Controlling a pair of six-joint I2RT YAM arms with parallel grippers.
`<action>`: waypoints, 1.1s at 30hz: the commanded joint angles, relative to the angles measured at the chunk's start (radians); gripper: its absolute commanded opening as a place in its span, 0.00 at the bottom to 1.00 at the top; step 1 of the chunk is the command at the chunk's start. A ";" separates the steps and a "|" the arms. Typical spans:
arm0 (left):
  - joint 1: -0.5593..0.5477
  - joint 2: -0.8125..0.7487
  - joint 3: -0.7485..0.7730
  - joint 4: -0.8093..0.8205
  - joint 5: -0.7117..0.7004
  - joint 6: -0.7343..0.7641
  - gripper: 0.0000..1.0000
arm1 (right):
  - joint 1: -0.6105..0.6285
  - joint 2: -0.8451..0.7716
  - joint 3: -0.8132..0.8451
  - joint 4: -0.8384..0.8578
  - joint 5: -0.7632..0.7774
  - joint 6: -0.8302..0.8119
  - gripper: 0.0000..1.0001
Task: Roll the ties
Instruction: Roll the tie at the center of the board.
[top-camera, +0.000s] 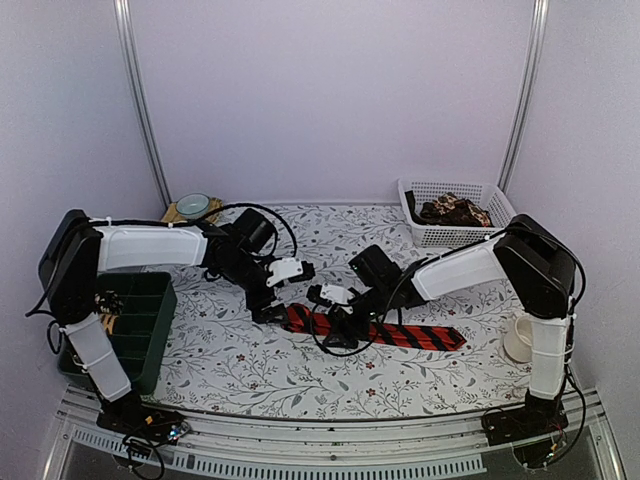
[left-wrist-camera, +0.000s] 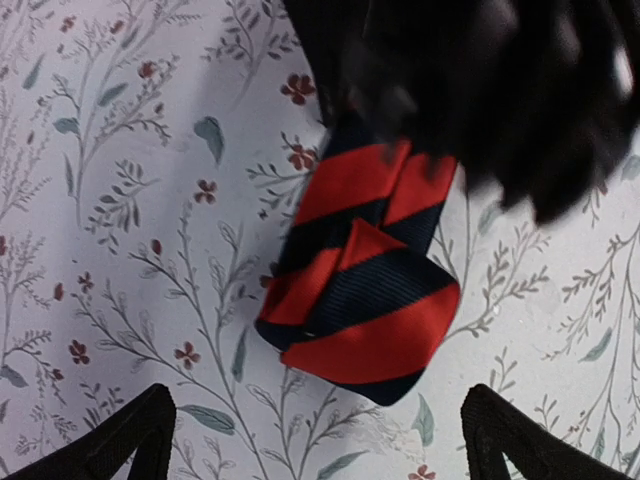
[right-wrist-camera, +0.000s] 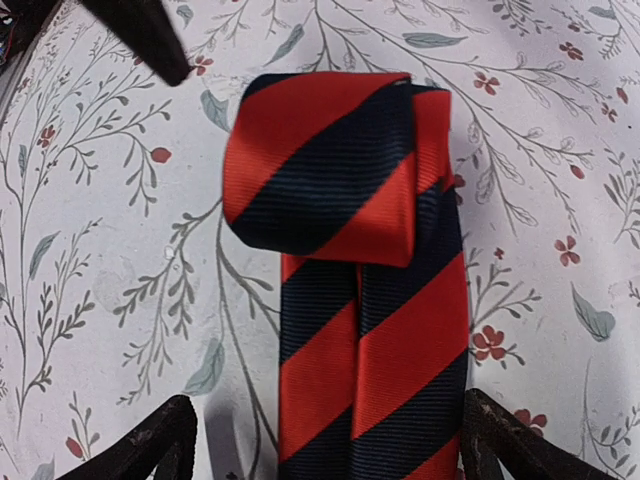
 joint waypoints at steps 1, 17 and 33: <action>0.005 -0.026 0.036 0.137 0.004 -0.051 1.00 | 0.036 -0.067 -0.024 -0.070 0.000 0.005 0.90; 0.094 -0.173 -0.057 0.321 0.018 -0.263 1.00 | 0.016 -0.024 0.043 -0.086 0.034 -0.005 0.90; 0.094 -0.182 -0.170 0.438 0.042 -0.365 1.00 | 0.020 0.007 0.060 -0.101 0.015 0.011 0.76</action>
